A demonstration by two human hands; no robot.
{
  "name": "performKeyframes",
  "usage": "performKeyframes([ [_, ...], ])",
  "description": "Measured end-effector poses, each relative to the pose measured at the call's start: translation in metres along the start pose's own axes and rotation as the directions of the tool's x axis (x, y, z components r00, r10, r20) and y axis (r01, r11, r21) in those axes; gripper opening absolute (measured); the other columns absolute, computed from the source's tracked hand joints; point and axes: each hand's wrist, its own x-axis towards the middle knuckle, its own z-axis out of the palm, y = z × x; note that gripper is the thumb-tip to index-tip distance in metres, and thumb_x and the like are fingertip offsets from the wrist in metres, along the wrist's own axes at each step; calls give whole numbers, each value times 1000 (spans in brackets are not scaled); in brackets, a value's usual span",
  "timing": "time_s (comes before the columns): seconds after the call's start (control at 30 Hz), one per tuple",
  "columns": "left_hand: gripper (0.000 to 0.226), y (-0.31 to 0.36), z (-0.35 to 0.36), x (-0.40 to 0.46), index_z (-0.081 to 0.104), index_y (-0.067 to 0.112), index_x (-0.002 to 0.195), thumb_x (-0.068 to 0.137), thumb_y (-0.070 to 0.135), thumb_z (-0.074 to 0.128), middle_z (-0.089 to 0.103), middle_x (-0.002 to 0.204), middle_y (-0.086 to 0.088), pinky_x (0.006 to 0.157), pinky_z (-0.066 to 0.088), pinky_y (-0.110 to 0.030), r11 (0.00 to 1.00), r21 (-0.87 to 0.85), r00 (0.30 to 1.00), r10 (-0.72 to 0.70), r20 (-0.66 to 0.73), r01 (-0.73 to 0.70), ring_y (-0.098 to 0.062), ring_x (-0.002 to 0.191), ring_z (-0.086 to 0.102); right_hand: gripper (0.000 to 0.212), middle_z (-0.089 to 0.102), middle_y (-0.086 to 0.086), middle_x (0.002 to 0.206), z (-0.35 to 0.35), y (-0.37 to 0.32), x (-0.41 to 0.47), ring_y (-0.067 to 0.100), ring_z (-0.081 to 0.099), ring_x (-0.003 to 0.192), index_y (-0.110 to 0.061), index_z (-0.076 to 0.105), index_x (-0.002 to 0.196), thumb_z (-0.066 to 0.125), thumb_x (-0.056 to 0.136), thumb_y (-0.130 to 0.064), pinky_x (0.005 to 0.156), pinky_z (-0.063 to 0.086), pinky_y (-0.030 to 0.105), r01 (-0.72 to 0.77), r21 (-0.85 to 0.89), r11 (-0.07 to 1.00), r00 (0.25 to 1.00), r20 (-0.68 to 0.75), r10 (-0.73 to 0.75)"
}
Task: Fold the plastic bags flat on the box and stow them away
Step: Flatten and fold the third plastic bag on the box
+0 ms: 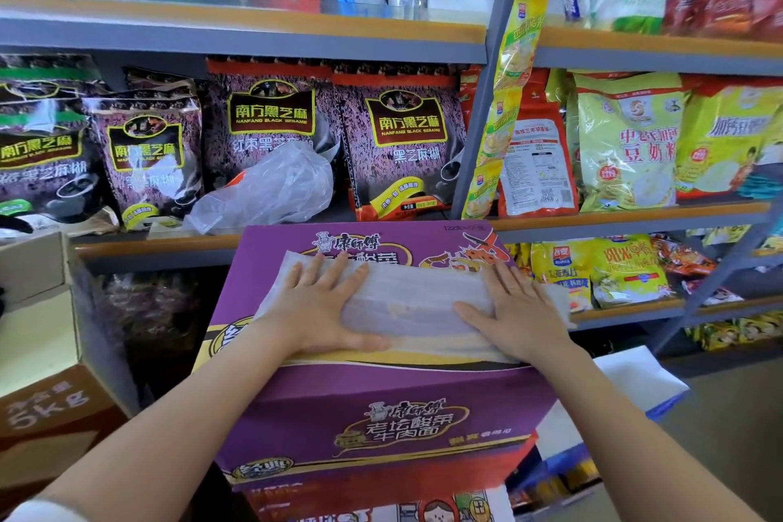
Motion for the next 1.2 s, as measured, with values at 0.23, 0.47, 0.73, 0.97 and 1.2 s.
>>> performKeyframes([
  [0.23, 135, 4, -2, -4, -9, 41, 143, 23, 101, -2, -18, 154, 6, 115, -7, -47, 1000, -9, 998, 14, -58, -14, -23, 141, -18, 94, 0, 2, 159, -5, 29, -7, 19, -2, 147, -22, 2, 150, 30, 79, -77, 117, -2, 48, -104, 100, 990, 994, 48, 99],
  [0.47, 118, 81, 2, -8, 31, 25, 142, 54, 87, -17, 16, 155, 3, 114, 9, -30, 958, -68, 930, 251, -268, -278, -17, 141, 14, 42, 41, 3, 139, -25, 19, 18, 27, 31, 134, -27, 47, 130, 32, 96, -47, 115, 5, 48, 102, 96, 990, 989, -119, -90],
  [0.73, 84, 142, 33, -19, 47, 14, 129, 77, 77, 28, 57, 128, -7, 96, 44, -40, 958, 94, 869, 286, -404, -271, -23, 114, 57, 47, 26, 1, 53, -51, 36, 27, 19, 28, 52, -16, 32, 52, 64, 82, -33, 50, 14, 31, 285, 168, 944, 929, 195, -316],
  [0.97, 46, 154, 52, -30, 48, 19, 123, 77, 22, 45, 63, 122, -3, 94, 47, -29, 928, -119, 826, 250, -505, -354, -19, 112, 58, 34, 57, -3, 85, -66, 60, 7, 7, 53, 69, -24, 49, 120, 60, 90, -16, 60, 36, 16, 210, 703, 679, 816, 257, -518],
  [1.2, 56, 171, 32, -55, 63, 2, 93, 93, 51, 36, 69, 88, 1, 91, 45, -27, 437, -833, 863, -208, -461, -340, -12, 90, 62, 33, 71, -3, 81, -76, 77, 1, 9, 64, 68, -15, 70, 93, 47, 71, -11, 56, 47, 20, 141, 905, 401, 665, 214, -716],
])
